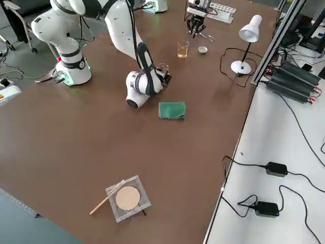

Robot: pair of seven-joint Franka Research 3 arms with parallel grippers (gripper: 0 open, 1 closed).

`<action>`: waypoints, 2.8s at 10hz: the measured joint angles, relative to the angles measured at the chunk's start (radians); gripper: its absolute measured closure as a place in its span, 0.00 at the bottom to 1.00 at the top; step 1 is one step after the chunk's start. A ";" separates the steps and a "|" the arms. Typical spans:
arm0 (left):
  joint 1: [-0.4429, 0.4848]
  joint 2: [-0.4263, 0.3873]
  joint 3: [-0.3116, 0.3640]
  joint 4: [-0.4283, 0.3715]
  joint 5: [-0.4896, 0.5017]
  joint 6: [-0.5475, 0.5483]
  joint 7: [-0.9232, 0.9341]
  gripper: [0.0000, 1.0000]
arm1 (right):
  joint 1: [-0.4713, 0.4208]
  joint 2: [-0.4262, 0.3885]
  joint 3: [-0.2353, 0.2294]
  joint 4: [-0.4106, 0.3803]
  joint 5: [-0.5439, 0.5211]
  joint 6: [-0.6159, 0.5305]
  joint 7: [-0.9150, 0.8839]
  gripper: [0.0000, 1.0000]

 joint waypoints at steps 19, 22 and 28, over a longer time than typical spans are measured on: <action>-0.080 -0.001 -0.001 0.014 0.455 -0.094 -0.433 0.79 | 0.000 0.000 -0.002 -0.002 0.000 0.000 0.001 0.62; -0.090 -0.002 -0.001 0.042 0.495 -0.142 -0.475 0.79 | 0.000 0.000 -0.002 -0.002 0.000 -0.001 0.001 0.62; -0.126 0.000 0.003 0.042 0.549 -0.166 -0.527 0.79 | 0.000 0.000 -0.002 -0.002 0.000 -0.001 0.001 0.62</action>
